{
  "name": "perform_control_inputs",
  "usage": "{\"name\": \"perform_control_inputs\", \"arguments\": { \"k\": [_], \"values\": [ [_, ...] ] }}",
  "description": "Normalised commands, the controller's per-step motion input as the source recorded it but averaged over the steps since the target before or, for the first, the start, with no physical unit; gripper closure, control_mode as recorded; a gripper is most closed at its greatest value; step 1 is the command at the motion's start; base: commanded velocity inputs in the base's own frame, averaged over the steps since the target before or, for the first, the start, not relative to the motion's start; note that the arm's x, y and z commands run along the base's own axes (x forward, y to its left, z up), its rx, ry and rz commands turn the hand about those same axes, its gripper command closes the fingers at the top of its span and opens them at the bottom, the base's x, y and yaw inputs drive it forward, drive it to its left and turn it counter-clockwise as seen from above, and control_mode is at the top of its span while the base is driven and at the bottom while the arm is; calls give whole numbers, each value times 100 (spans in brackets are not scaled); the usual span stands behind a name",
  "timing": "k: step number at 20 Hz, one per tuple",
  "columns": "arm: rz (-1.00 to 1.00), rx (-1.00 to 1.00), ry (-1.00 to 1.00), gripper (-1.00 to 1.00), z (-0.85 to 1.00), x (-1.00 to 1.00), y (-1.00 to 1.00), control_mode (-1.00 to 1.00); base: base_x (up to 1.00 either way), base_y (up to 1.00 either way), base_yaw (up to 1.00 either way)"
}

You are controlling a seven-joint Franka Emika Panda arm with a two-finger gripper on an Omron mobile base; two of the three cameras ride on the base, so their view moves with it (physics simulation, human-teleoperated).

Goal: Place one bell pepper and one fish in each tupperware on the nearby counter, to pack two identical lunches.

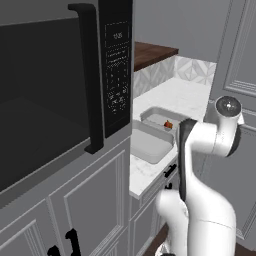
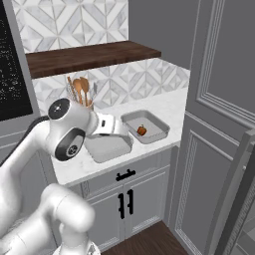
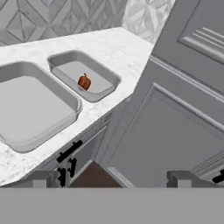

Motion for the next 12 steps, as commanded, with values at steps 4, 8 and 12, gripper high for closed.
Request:
{"name": "perform_control_inputs", "arguments": {
  "k": [4,8,12],
  "values": [
    [0,0,1,-100,-64,-100,38,-100,0,0,0],
    [0,0,0,-100,-57,-100,53,-100,0,0,0],
    [0,0,2,-100,-39,-98,57,-100,0,0,0]
  ]
}}
